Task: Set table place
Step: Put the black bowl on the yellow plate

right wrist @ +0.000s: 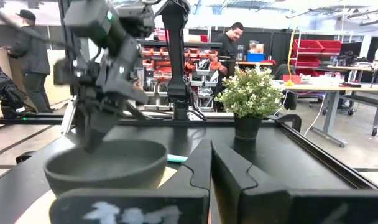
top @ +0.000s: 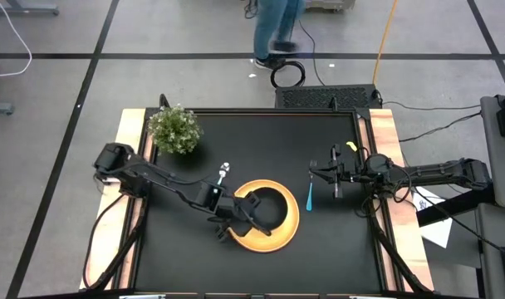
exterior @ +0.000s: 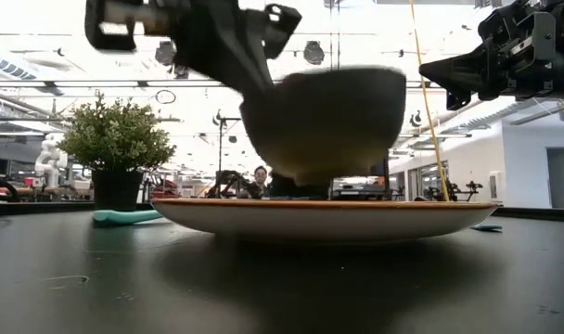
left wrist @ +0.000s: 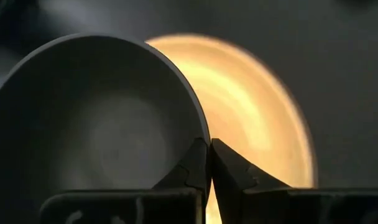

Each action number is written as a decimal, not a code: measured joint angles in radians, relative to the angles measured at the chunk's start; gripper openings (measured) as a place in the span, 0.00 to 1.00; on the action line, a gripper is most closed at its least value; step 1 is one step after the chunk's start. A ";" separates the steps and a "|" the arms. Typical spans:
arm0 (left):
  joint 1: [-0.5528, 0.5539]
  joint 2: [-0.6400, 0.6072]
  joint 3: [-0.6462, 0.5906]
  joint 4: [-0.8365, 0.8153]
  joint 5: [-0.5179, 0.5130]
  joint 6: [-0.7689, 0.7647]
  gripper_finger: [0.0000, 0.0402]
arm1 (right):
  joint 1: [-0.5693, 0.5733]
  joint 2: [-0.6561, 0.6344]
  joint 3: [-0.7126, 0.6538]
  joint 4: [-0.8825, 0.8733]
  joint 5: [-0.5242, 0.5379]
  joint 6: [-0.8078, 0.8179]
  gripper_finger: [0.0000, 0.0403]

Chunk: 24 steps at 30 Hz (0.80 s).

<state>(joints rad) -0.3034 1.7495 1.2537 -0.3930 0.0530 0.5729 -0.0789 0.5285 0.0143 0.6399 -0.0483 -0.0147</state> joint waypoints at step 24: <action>0.011 -0.007 0.001 -0.048 0.073 -0.140 0.01 | 0.000 0.000 0.000 0.006 0.000 0.000 0.00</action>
<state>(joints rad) -0.2920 1.7424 1.2549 -0.4410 0.1265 0.4331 -0.0788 0.5288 0.0143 0.6464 -0.0483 -0.0147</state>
